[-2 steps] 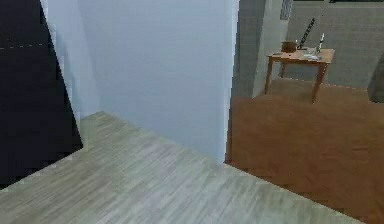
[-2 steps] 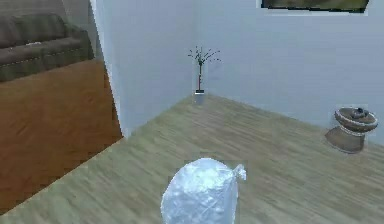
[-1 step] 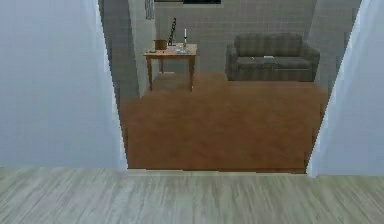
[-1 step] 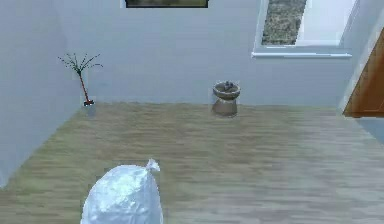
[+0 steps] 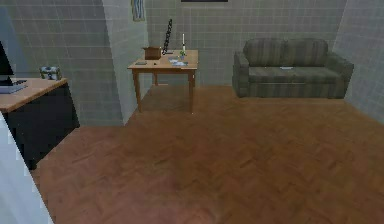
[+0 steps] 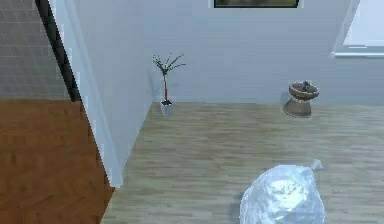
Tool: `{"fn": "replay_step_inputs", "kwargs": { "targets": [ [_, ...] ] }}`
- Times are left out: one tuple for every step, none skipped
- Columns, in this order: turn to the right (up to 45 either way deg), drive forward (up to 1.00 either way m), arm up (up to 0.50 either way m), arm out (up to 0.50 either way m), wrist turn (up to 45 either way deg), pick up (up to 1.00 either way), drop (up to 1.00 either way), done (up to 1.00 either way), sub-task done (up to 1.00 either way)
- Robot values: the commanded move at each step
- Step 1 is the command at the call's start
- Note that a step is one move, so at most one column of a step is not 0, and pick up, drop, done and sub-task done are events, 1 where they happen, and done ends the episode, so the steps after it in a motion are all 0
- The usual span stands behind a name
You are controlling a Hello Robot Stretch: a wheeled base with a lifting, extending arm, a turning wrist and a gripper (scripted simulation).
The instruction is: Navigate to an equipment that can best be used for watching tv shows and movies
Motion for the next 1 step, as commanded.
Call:
{"fn": "replay_step_inputs", "kwargs": {
  "targets": [
    [3.0,0.0,0.0,0.0,0.0,0.0,0.0,0.0,0.0]
  ]
}}
